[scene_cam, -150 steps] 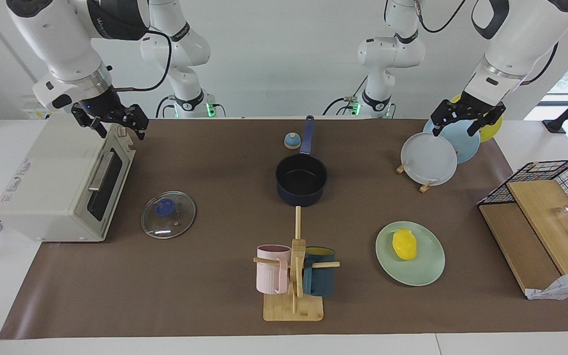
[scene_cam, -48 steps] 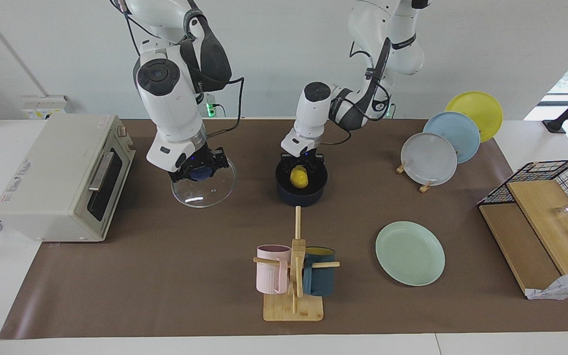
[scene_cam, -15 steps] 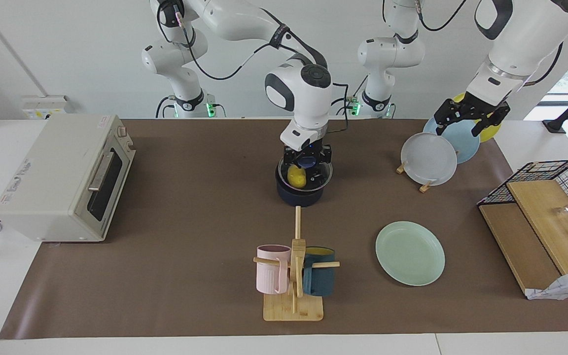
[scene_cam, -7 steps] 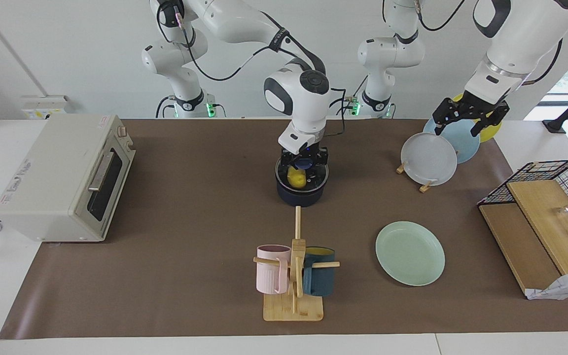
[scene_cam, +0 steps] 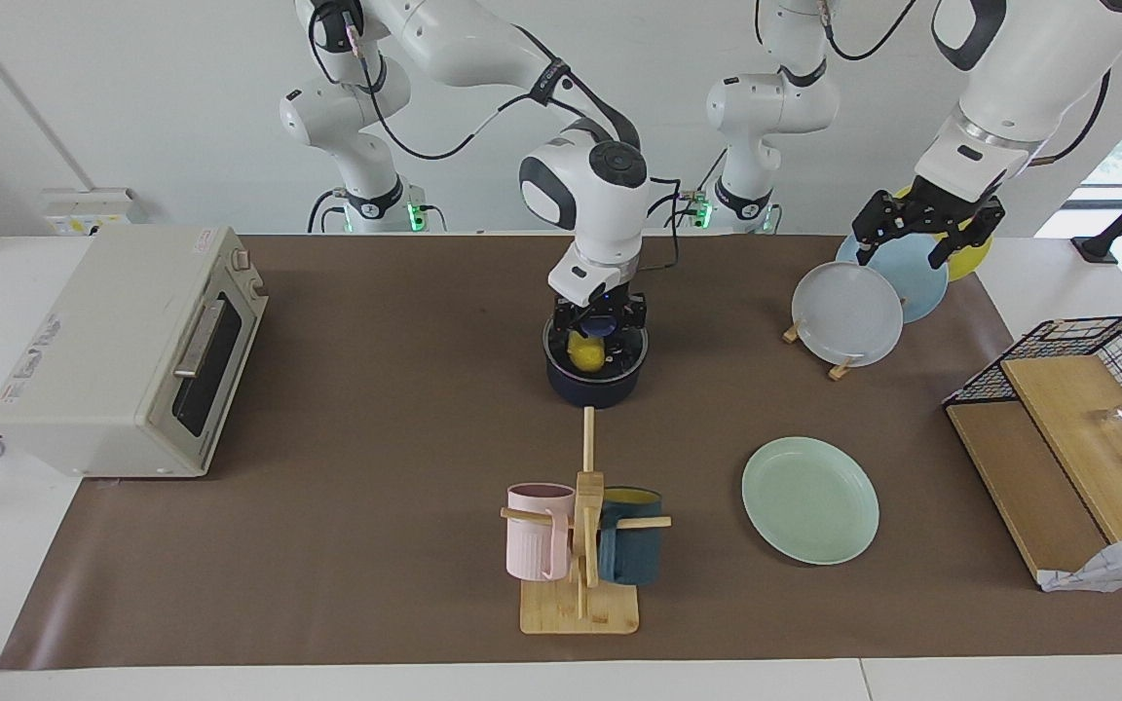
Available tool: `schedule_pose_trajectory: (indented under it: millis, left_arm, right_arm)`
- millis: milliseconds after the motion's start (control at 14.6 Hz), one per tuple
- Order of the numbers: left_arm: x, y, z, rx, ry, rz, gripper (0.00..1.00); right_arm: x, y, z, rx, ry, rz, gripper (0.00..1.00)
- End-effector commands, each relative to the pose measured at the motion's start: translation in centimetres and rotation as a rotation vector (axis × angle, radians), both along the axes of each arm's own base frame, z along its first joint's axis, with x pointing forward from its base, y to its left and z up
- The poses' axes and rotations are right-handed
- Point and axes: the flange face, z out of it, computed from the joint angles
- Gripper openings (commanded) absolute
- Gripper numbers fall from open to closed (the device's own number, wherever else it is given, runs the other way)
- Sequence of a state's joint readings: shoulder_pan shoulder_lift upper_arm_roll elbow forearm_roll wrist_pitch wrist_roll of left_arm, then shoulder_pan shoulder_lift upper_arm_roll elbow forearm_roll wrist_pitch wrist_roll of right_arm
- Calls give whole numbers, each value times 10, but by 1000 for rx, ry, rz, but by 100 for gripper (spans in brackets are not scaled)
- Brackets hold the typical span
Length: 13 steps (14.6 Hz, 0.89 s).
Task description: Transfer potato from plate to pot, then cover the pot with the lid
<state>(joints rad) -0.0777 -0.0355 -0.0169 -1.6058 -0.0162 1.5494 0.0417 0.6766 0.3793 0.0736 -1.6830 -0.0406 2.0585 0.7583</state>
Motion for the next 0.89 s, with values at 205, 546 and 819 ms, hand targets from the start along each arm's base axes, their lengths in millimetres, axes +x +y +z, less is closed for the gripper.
schedule_pose_trajectory:
  millis: [205, 546, 819]
  left_arm:
    - [-5, 1, -2, 30, 16, 10, 100]
    - [-6, 6, -1, 30, 16, 21, 100]
    - [-6, 10, -3, 30, 20, 27, 100]
  right_arm:
    - [-5, -6, 0, -11, -28, 16, 0]
    - [-8, -5, -4, -17, -37, 23, 0]
    - [-5, -8, -5, -17, -34, 15, 25]
